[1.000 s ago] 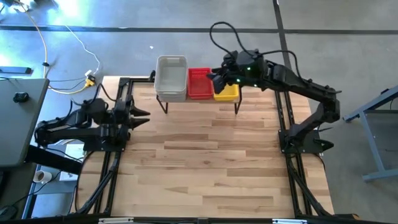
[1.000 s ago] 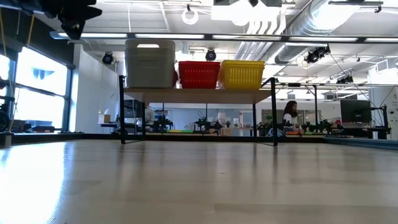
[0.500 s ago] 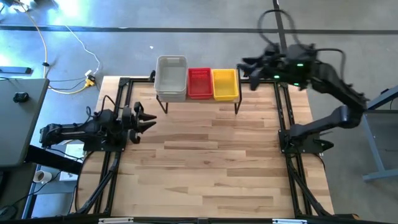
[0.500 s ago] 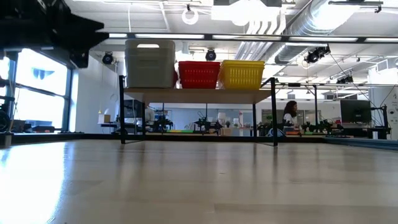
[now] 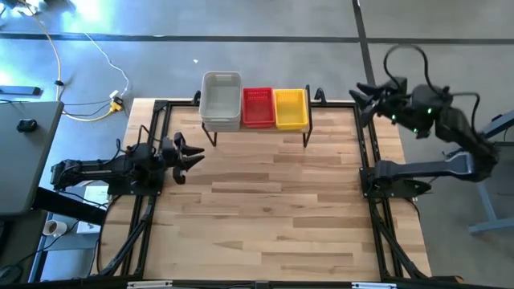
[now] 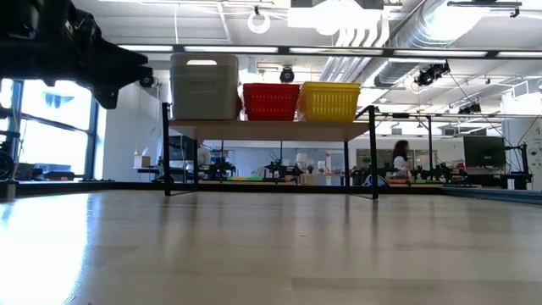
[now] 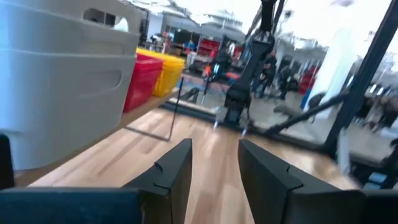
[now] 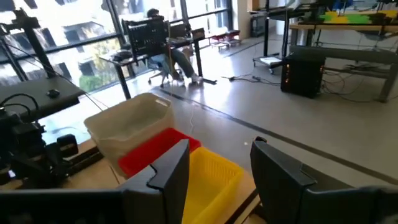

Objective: Stack baskets on shelf by color
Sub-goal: Return to Home Position

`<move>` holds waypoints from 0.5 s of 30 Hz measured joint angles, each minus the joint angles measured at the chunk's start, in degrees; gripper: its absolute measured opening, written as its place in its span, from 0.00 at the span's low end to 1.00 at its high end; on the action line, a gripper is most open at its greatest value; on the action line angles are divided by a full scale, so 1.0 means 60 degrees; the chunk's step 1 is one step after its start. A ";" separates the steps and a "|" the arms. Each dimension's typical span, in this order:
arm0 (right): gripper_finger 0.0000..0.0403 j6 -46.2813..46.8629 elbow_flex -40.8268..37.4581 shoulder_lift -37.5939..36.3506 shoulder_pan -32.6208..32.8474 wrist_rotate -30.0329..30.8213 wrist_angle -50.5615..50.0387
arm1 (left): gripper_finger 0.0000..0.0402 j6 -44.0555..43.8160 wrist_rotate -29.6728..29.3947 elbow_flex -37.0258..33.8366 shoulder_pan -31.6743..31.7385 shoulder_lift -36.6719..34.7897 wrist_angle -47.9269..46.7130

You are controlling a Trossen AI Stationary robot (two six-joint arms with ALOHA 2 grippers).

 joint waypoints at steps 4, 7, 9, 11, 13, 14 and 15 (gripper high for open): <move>0.38 -0.0001 -0.2386 -0.1422 0.0000 -0.0176 0.1581 | 0.30 0.0621 0.0005 0.0000 0.0003 0.0004 -0.0400; 0.38 -0.0070 -0.3840 -0.2285 0.0000 -0.0366 0.2430 | 0.30 0.0801 0.0007 0.0000 0.0003 0.0000 -0.0460; 0.38 -0.0106 -0.4621 -0.2757 0.0000 -0.0544 0.2671 | 0.30 0.0932 0.0004 0.0000 0.0003 0.0000 -0.0490; 0.38 -0.0108 -0.5280 -0.3178 0.0000 -0.0670 0.2776 | 0.30 0.1076 0.0007 0.0000 0.0003 0.0000 -0.0500; 0.38 0.0003 -0.5883 -0.3536 0.0003 -0.0752 0.2847 | 0.30 0.1105 0.0007 0.0000 0.0003 0.0000 -0.0501; 0.38 0.0071 -0.6177 -0.3704 0.0003 -0.0757 0.2896 | 0.30 0.1105 0.0005 0.0000 0.0003 0.0000 -0.0501; 0.38 0.0176 -0.6463 -0.3860 0.0000 -0.0760 0.2954 | 0.30 0.1105 0.0006 0.0000 0.0003 0.0000 -0.0501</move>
